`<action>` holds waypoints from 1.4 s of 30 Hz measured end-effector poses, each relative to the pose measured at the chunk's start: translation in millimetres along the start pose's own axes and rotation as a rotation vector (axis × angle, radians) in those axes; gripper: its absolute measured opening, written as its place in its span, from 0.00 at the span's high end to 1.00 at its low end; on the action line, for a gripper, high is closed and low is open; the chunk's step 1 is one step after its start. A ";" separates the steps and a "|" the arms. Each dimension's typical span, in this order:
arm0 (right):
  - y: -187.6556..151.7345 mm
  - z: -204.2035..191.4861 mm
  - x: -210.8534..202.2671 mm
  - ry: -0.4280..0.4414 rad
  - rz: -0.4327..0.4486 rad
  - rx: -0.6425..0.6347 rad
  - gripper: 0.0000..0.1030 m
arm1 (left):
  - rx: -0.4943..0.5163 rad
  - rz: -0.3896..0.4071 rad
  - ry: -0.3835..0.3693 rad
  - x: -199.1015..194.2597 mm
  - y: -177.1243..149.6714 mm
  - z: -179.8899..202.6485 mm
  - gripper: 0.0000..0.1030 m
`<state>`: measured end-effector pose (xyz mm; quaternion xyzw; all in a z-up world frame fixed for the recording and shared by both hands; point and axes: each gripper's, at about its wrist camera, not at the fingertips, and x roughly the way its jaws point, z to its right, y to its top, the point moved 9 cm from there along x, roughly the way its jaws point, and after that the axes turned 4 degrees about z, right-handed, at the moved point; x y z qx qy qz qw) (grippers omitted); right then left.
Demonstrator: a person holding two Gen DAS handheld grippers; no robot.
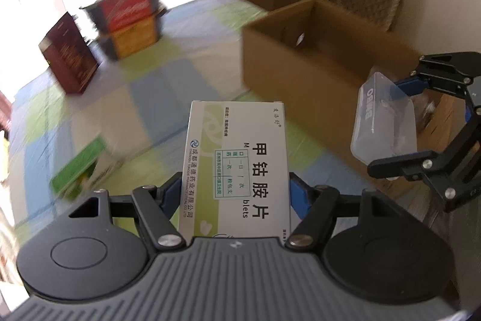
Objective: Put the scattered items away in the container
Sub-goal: 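Carry the tablet box and clear plastic box over the cardboard box, then lower both held boxes into the cardboard box and open both tools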
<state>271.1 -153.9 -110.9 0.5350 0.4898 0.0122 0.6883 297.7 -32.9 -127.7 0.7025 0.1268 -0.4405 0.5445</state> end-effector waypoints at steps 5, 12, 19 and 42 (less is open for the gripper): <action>3.1 59.8 -18.2 -0.078 0.001 0.094 0.16 | 0.043 0.036 -0.067 17.6 51.5 35.0 0.34; -0.1 125.8 -31.4 -0.114 -0.009 0.233 0.16 | 0.070 0.001 -0.153 59.0 106.6 79.6 0.34; 2.7 150.8 -12.0 -0.083 -0.029 0.115 0.16 | 0.088 -0.070 -0.146 104.5 139.1 96.3 0.34; -10.0 186.0 70.9 -0.074 -0.210 -0.248 0.15 | 0.142 -0.198 -0.061 209.0 146.2 110.4 0.34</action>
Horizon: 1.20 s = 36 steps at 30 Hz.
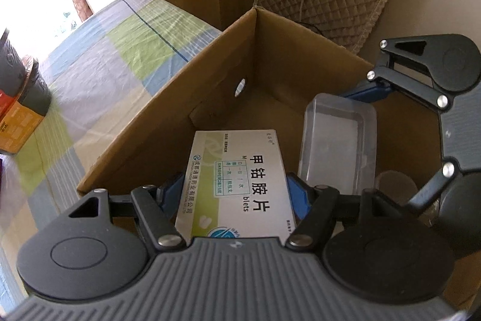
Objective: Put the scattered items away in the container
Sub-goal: 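Lower both held boxes into the cardboard box and open both tools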
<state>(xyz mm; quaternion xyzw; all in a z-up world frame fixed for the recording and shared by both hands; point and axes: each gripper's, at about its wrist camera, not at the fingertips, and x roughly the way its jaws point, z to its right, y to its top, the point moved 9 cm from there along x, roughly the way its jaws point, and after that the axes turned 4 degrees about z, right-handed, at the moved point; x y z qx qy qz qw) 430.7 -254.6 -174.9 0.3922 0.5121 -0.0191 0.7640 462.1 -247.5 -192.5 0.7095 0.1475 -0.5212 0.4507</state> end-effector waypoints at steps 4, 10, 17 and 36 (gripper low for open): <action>-0.2 0.2 6.6 -0.016 -0.006 -0.040 0.15 | 0.017 0.016 0.015 2.7 0.6 1.5 0.34; 0.0 1.0 1.9 -0.015 0.031 -0.036 0.04 | 0.005 0.029 0.022 1.2 -2.2 0.0 0.31; -5.2 -0.8 -7.9 -0.016 0.027 -0.046 0.04 | 0.015 0.027 0.028 -5.9 -6.4 -0.7 0.29; -11.2 -7.0 -37.8 -0.016 0.020 0.104 0.04 | 0.017 0.051 0.041 -36.0 -9.9 -0.1 0.25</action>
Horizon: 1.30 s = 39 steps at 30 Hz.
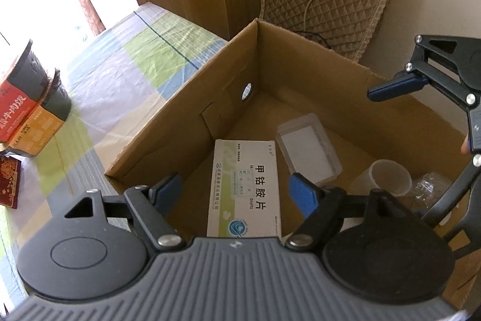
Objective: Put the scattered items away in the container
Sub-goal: 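Lower both held boxes into the cardboard box and open both tools, then lift both tools out of the box and move toward the remaining table items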
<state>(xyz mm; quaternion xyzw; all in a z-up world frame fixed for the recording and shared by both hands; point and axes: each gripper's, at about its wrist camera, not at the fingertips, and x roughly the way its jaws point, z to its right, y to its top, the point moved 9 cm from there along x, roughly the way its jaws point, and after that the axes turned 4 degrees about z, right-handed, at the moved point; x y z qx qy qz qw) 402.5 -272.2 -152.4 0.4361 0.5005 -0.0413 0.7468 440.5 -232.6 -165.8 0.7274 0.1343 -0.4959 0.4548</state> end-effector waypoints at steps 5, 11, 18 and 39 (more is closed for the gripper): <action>-4.9 1.2 -12.2 -0.009 0.019 0.106 0.04 | -0.004 0.027 -0.010 -17.8 -1.1 3.3 0.24; -8.3 -3.4 -28.7 -0.031 0.052 0.232 0.04 | -0.011 0.053 -0.011 -39.1 -6.5 6.8 0.24; -5.9 -14.5 -51.4 -0.047 0.083 0.299 0.04 | -0.012 0.089 -0.003 -67.9 -11.5 9.9 0.21; -8.4 -57.4 -106.9 -0.154 0.071 0.532 0.04 | -0.015 0.175 0.030 -152.6 -45.7 13.1 0.09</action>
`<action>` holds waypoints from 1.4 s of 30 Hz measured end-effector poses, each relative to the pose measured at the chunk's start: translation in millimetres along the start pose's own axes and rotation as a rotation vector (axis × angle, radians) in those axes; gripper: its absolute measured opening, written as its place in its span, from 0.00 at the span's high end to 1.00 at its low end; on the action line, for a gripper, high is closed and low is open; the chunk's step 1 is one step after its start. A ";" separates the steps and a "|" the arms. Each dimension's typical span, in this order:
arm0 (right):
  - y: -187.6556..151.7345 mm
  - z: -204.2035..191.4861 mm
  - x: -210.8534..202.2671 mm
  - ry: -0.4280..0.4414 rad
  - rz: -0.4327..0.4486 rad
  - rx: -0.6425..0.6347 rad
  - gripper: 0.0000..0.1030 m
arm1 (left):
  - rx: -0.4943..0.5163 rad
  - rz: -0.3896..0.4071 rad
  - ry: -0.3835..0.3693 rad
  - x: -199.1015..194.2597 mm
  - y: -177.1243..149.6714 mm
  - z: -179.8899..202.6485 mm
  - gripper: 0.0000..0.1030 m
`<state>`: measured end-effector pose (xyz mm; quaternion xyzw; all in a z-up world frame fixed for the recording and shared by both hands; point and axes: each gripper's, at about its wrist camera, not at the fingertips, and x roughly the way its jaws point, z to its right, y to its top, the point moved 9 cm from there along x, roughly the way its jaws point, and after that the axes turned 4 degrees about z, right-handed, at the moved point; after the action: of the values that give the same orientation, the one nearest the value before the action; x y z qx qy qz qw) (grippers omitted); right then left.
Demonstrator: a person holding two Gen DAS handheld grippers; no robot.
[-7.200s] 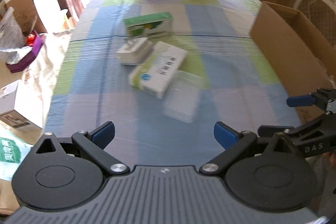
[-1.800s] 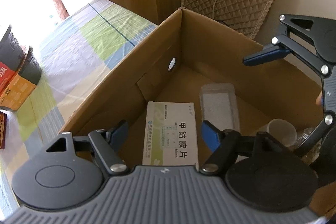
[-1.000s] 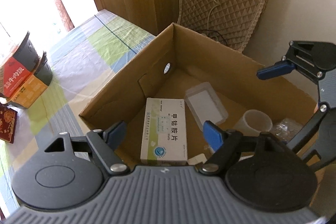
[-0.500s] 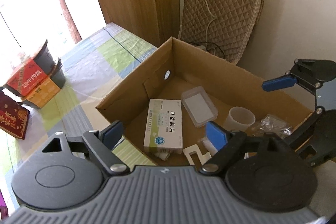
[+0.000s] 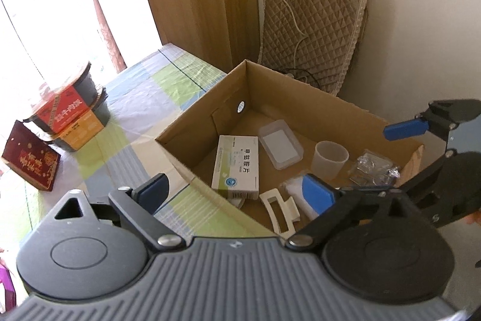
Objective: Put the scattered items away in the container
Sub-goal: 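Lift both tools out of the box and move toward the remaining table items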
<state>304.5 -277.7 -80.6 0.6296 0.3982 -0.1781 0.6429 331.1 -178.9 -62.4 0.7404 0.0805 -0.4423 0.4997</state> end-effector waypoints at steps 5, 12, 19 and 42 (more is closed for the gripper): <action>-9.7 -20.2 -15.3 -0.005 0.008 0.000 0.04 | -0.012 0.017 0.010 -25.4 -10.6 0.0 0.07; -18.2 -45.9 -32.5 -0.010 0.025 -0.007 0.04 | -0.038 0.028 0.017 -54.6 -26.9 0.5 0.06; -25.7 -65.3 -50.0 0.001 0.046 0.003 0.04 | -0.077 0.040 0.041 -83.1 -43.6 -0.8 0.05; -51.0 -136.1 -56.9 0.084 0.063 -0.093 0.04 | -0.195 0.020 0.159 -139.4 -119.5 -27.8 0.04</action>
<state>192.9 -171.1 -57.8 0.6183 0.4128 -0.1125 0.6592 197.0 -53.1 -36.7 0.7220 0.1549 -0.3670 0.5656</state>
